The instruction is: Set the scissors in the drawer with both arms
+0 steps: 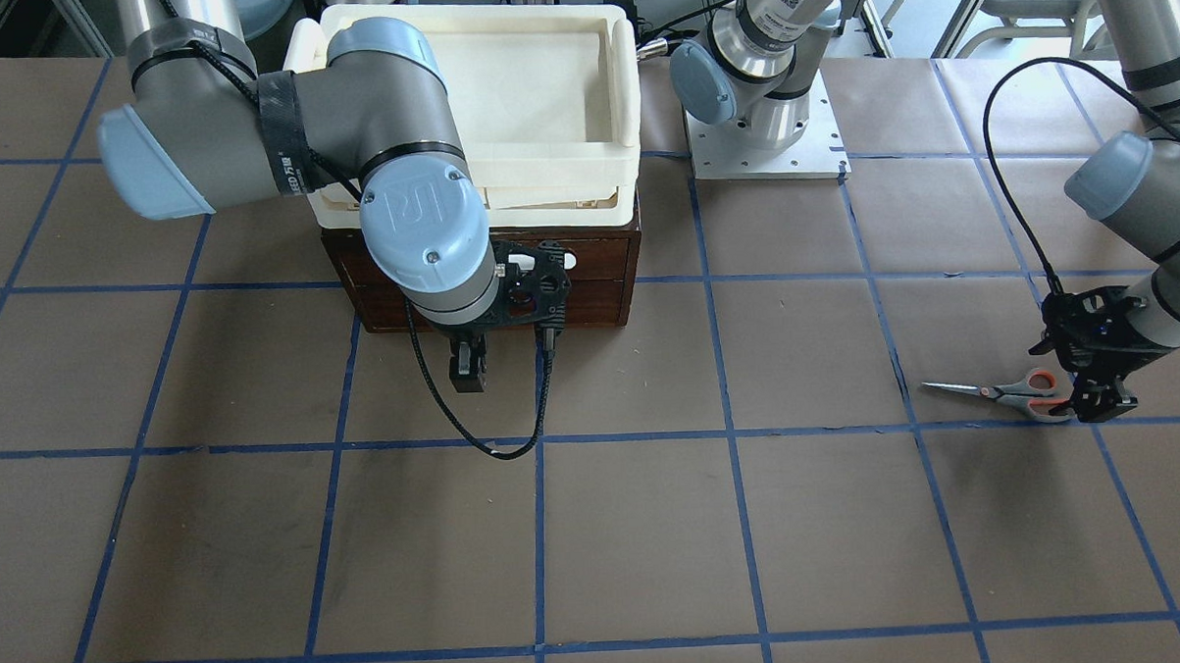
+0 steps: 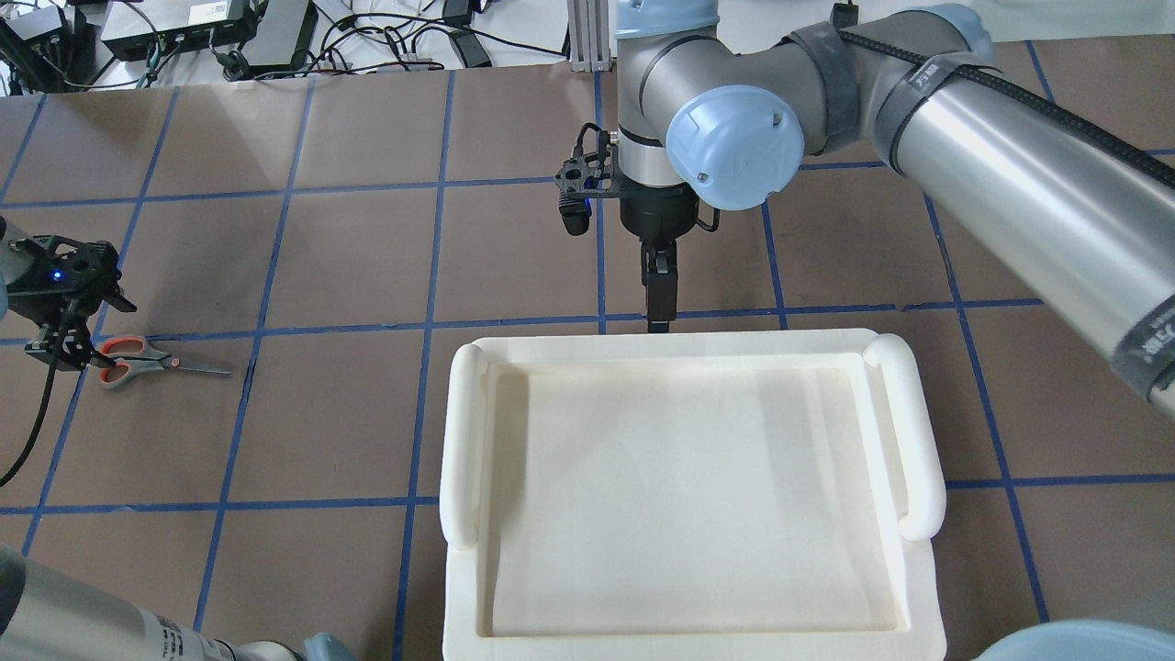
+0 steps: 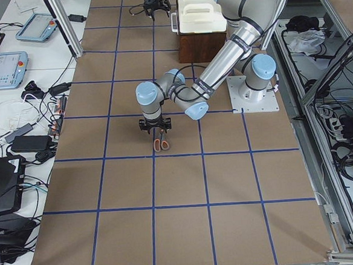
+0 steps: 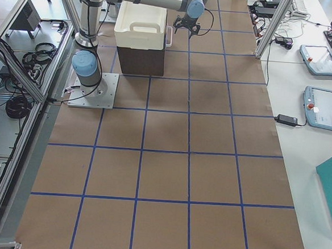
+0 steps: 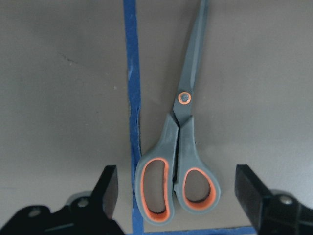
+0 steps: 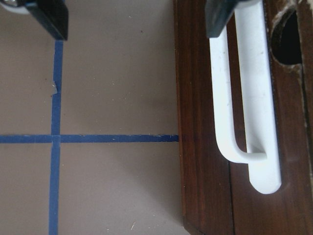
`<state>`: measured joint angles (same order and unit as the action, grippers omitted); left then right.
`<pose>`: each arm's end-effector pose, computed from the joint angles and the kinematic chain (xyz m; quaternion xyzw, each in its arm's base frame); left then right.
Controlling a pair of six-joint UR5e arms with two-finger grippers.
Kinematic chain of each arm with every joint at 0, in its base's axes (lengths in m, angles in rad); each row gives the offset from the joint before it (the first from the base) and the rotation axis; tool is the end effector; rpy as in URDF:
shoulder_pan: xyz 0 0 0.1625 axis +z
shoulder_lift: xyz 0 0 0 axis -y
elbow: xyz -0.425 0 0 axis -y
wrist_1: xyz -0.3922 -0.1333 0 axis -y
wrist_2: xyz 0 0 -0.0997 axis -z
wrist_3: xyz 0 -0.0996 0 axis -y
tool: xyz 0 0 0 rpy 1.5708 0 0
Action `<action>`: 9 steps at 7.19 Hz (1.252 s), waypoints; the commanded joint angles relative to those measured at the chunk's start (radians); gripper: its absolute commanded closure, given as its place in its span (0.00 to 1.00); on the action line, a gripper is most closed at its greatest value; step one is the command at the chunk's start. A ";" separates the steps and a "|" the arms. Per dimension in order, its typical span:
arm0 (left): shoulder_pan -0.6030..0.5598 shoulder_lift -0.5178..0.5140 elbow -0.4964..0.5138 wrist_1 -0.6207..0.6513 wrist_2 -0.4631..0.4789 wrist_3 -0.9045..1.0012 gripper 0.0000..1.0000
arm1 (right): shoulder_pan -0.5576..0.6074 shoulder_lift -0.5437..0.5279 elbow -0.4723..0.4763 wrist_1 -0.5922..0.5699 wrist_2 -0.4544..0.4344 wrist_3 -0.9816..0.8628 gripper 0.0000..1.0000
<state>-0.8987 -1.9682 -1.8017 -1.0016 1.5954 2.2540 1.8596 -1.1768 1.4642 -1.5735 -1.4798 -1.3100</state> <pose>0.2559 -0.5318 0.2186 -0.7109 -0.7026 -0.0154 0.0281 0.3094 -0.5414 0.3206 -0.7045 0.6940 0.1016 0.1085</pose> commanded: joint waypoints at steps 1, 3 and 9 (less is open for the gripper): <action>0.006 -0.006 -0.060 0.061 0.000 0.006 0.07 | 0.000 0.022 -0.028 0.012 0.018 -0.046 0.00; 0.006 -0.012 -0.096 0.101 0.003 0.010 0.06 | 0.000 0.032 -0.027 0.099 0.046 -0.043 0.00; 0.004 -0.061 -0.087 0.146 -0.006 0.036 0.28 | 0.004 0.031 0.011 0.107 0.030 0.032 0.00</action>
<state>-0.8933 -2.0253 -1.8887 -0.8652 1.5895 2.2850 1.8623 -1.1459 1.4658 -1.4663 -1.4477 -1.3112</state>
